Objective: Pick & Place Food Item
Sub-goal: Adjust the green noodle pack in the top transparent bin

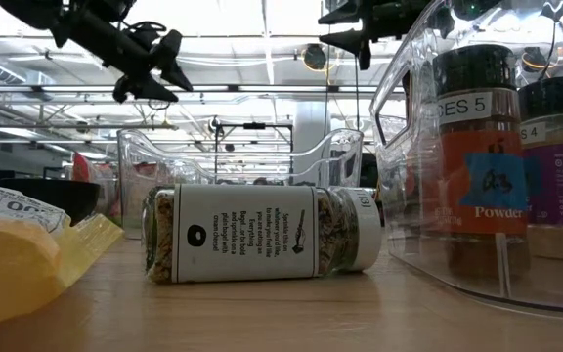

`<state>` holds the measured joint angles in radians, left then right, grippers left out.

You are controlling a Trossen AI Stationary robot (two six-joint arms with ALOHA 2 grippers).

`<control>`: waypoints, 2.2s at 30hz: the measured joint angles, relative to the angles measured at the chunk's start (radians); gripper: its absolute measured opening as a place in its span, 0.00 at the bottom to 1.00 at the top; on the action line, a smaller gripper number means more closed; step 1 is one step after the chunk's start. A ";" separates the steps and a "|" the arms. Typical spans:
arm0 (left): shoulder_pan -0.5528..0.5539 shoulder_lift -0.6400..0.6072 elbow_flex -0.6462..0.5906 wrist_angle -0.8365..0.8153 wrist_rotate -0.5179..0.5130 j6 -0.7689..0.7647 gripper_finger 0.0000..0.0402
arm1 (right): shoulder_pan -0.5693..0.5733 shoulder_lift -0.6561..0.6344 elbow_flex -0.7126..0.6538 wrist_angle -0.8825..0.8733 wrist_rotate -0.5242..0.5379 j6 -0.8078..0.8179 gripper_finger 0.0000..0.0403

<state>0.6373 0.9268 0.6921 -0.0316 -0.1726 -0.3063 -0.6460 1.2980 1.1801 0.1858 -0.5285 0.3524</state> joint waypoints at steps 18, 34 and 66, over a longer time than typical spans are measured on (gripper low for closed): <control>0.080 0.248 0.303 -0.485 0.208 0.272 0.56 | 0.000 0.000 0.000 -0.045 -0.105 0.037 0.40; 0.189 0.677 0.748 -0.912 0.251 0.578 0.56 | 0.013 0.000 0.000 -0.139 -0.130 0.008 0.40; 0.245 0.880 0.772 -1.008 0.077 0.652 0.56 | 0.013 0.000 -0.009 -0.172 -0.123 -0.033 0.40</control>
<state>0.8823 1.8069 1.4643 -1.0397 -0.0952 0.3455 -0.6331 1.2984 1.1709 0.0137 -0.6514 0.3197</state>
